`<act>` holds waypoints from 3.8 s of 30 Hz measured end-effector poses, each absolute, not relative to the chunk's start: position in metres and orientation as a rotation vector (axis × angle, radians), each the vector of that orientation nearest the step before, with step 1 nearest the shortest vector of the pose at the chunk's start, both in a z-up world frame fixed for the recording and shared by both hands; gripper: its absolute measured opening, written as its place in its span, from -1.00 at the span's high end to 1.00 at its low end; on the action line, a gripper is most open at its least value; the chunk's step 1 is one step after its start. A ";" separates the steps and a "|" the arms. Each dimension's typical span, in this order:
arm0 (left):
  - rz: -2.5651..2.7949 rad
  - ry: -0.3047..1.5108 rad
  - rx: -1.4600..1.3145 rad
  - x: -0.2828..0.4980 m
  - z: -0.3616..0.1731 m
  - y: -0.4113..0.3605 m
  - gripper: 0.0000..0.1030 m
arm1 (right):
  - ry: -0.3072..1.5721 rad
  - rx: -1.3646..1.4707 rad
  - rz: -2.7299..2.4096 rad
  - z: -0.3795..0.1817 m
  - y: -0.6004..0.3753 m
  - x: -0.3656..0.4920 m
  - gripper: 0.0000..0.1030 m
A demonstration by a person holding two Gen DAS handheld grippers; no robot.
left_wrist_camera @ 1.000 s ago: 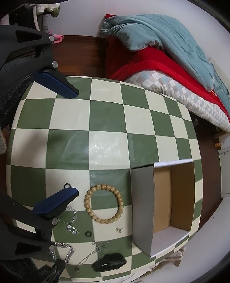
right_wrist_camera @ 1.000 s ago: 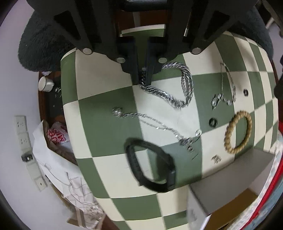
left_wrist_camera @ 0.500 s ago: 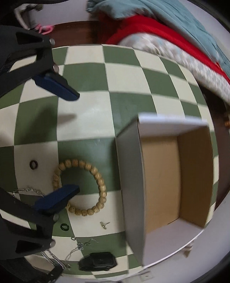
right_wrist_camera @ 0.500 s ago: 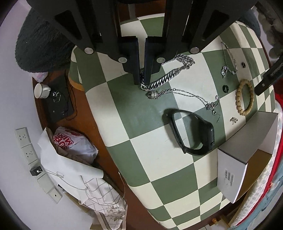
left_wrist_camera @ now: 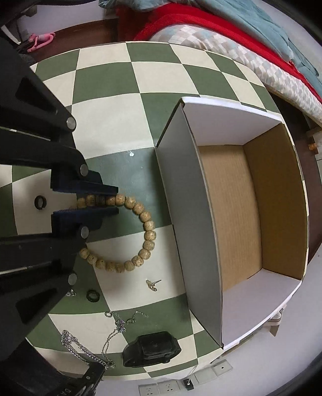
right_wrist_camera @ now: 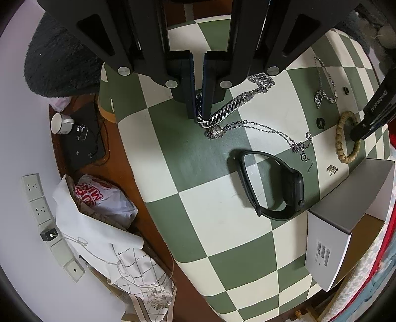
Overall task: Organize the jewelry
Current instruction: 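Grasp the wooden bead bracelet with the left tool while the right tool grasps the silver chain bracelet, then carry both bracelets into the white box and open both tools to release them, then lift both tools out of the box and move back over the table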
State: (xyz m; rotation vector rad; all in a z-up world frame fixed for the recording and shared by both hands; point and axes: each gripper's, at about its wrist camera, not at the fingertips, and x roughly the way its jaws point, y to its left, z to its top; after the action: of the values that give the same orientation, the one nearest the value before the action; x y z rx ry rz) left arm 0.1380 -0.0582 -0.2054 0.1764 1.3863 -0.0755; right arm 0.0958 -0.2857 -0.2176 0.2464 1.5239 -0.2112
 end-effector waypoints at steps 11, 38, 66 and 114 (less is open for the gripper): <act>-0.070 1.312 0.092 0.122 -0.165 -0.032 0.88 | 1.478 0.323 -0.118 -0.196 -0.282 0.087 0.92; -0.135 1.097 -0.136 0.211 -0.034 -0.009 0.88 | 1.155 0.227 0.154 -0.032 -0.185 0.196 0.92; 0.090 1.117 -0.024 0.246 -0.080 0.030 -1.00 | 1.323 -0.013 0.070 -0.110 -0.153 0.271 -0.86; 0.242 0.828 0.093 0.043 -0.026 0.029 -1.00 | 1.002 0.108 0.001 -0.017 -0.194 0.061 -0.99</act>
State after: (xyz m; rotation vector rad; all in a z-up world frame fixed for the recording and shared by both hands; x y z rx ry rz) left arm 0.0432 0.0290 -0.0263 0.0935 0.8283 0.2419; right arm 0.0607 -0.1943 -0.0174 0.1083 1.0018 0.0012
